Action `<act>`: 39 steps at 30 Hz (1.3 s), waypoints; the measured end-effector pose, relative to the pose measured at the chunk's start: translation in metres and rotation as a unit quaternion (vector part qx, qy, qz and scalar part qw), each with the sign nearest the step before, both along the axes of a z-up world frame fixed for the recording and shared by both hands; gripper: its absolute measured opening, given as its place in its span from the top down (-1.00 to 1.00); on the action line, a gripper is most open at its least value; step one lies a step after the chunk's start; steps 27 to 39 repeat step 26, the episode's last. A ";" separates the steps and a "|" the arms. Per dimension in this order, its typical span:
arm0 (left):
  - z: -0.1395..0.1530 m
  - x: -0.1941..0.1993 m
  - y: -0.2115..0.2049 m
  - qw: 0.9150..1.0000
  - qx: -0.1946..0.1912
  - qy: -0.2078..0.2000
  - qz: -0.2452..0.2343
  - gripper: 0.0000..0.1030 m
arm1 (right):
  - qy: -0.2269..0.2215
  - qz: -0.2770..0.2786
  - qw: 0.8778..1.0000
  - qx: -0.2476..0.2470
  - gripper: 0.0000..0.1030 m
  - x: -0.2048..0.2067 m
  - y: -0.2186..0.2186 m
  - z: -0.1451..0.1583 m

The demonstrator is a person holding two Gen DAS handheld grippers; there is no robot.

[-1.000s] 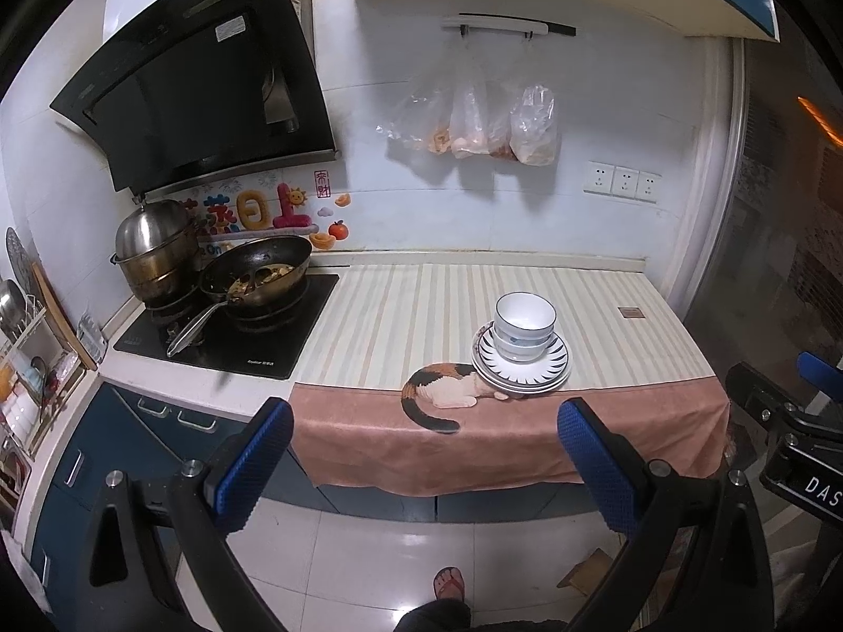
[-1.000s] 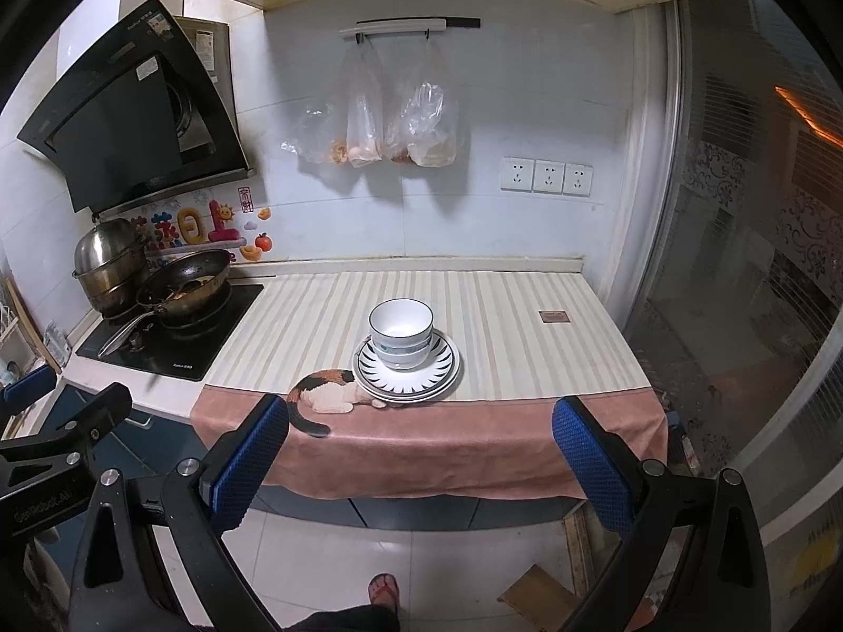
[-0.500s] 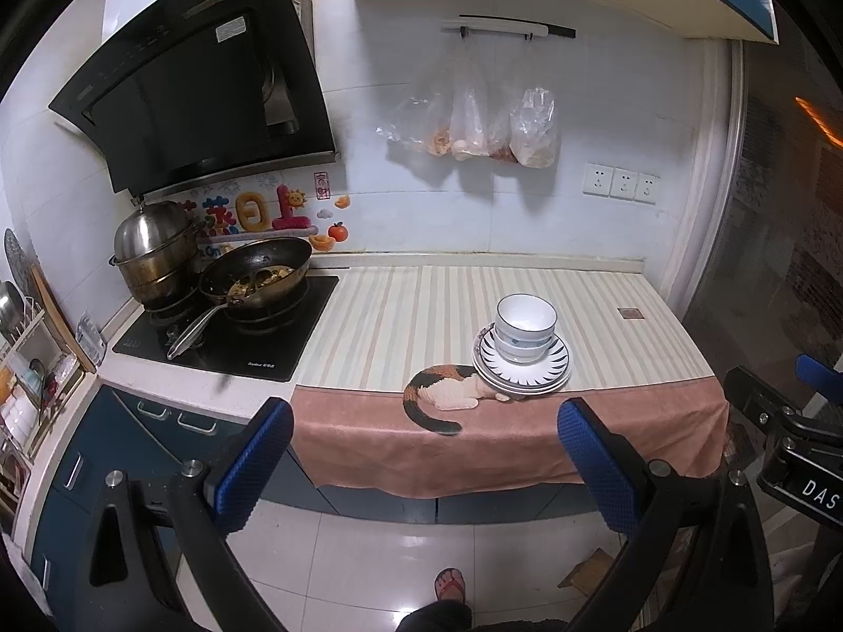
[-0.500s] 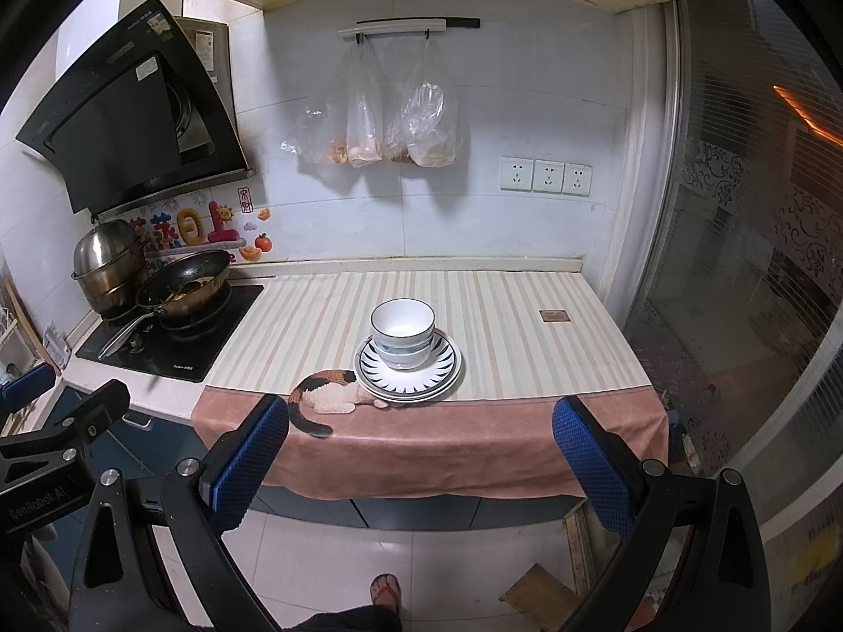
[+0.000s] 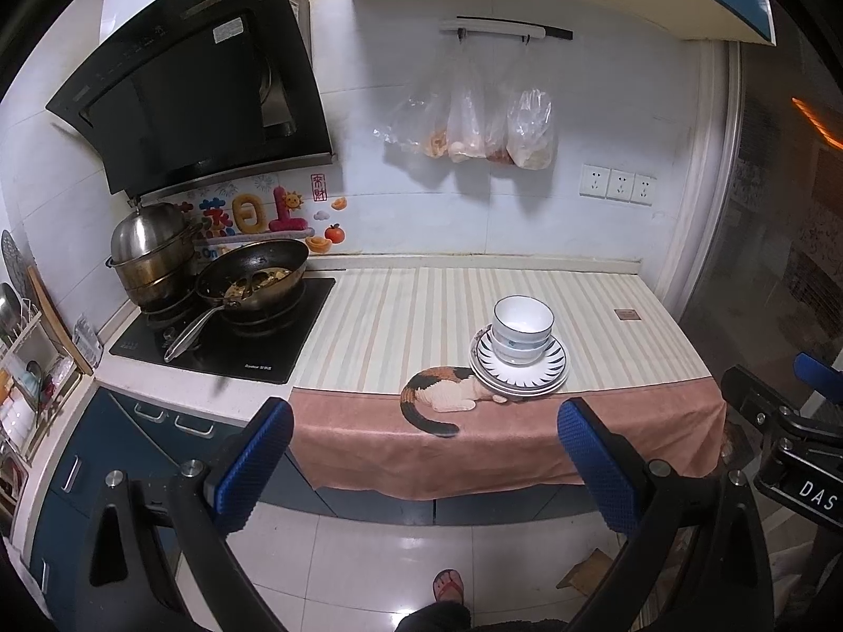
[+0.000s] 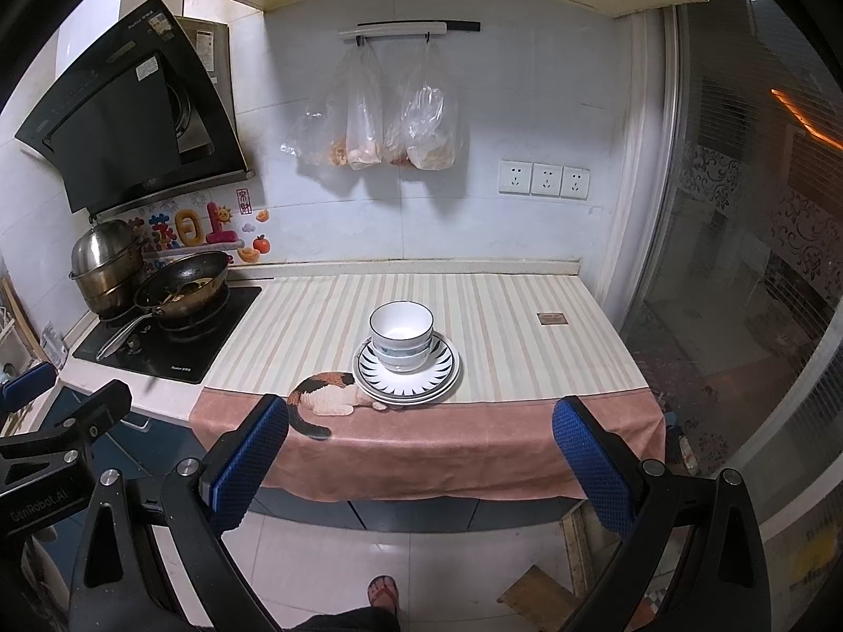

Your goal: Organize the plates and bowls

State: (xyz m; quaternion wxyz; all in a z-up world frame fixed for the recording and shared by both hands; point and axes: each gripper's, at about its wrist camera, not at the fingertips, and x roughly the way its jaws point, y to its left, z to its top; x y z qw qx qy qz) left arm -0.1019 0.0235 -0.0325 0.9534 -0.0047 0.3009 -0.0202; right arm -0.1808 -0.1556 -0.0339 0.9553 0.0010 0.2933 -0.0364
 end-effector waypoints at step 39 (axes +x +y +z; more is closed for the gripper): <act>-0.005 0.003 -0.006 1.000 -0.001 0.011 -0.003 -1.00 | 0.008 -0.001 1.000 0.003 -0.99 -0.001 0.001 -0.009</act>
